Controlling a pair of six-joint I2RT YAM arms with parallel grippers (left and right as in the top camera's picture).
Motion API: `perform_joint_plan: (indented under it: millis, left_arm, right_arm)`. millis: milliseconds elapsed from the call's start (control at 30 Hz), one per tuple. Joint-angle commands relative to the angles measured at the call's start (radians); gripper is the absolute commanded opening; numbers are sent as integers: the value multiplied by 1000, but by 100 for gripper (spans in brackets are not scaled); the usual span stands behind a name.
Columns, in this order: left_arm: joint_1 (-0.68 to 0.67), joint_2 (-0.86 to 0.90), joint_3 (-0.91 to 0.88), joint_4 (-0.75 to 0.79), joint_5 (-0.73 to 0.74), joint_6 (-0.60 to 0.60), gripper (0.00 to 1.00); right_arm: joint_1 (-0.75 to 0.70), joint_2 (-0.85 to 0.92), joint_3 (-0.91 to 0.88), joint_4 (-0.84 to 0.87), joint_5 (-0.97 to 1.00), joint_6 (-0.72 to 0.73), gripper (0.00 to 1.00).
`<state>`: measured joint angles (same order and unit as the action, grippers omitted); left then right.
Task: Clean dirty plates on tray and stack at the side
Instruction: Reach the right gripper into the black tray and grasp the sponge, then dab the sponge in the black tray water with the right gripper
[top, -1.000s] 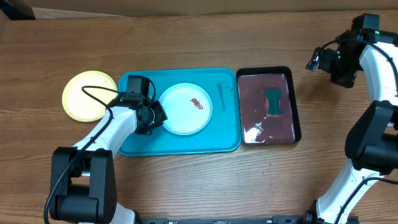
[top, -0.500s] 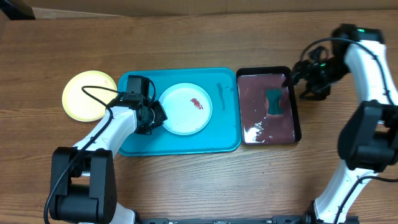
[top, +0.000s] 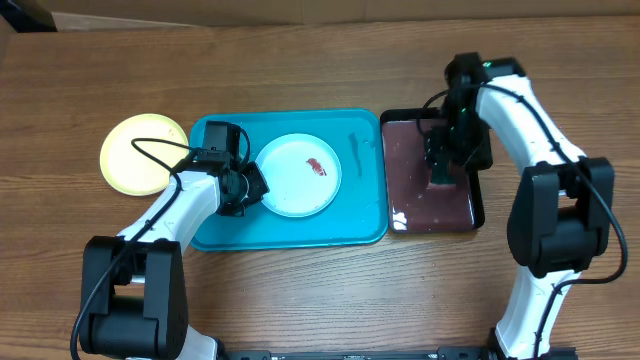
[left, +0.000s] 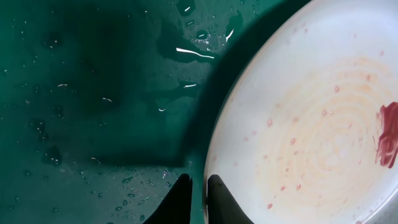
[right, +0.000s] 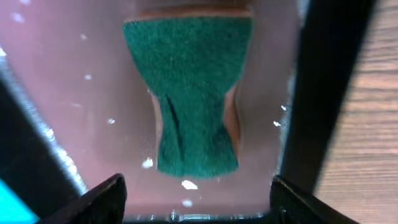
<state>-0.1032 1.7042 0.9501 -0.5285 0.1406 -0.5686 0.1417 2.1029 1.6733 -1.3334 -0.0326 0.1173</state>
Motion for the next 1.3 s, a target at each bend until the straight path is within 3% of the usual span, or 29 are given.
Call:
perform_joint_plan:
  millis: [0, 133, 167, 233, 367, 400, 433, 467, 500, 600, 700, 867, 967, 1133, 1233, 1267]
  left_arm:
    - [-3, 11, -1, -1, -14, 15, 13]
    - [-3, 11, -1, -1, -14, 15, 13]
    - [-3, 11, -1, -1, -14, 15, 13]
    - [-3, 11, -1, -1, -14, 15, 13]
    - [-3, 11, -1, 0, -14, 15, 13]
    - [-3, 11, -1, 1, -14, 15, 13]
    - [-3, 11, -1, 2, -14, 15, 13]
    - [-3, 11, -1, 2, -14, 15, 13]
    - [-3, 11, -1, 2, -14, 15, 13]
    - [-3, 11, -1, 2, -14, 15, 12]
    - [-3, 11, -4, 2, -14, 15, 12]
    - [-3, 11, -9, 7, -14, 15, 12]
    - [-3, 11, -9, 7, -14, 15, 12]
    - [-3, 11, -9, 8, -14, 15, 12]
    - [-3, 11, -9, 8, -14, 15, 12]
    - [-3, 11, -9, 8, -14, 15, 12]
  right_arm:
    - [34, -15, -72, 54, 39, 13, 75]
    - [53, -15, -138, 134, 39, 13, 73]
    - [55, -15, -149, 148, 38, 13, 63]
    - [58, -15, -153, 151, 31, 13, 4]
    - [58, -15, -134, 122, -32, 8, 4]
    - [58, -15, -121, 108, -51, 8, 11]
    - [58, -15, -103, 92, -68, 8, 36]
    - [57, -15, -89, 82, -75, 8, 53]
    - [57, -15, -73, 75, -74, 9, 61]
    - [57, -15, -53, 87, -73, 9, 73]
    - [57, -15, -56, 111, -44, 11, 75]
    - [57, -15, -60, 145, 97, 118, 76]
    - [57, -15, -76, 163, 103, 153, 70]
    - [60, -15, -104, 171, 86, 153, 42]
    - [60, -15, -104, 158, 42, 153, 36]
    - [60, -15, -104, 157, 30, 152, 18]
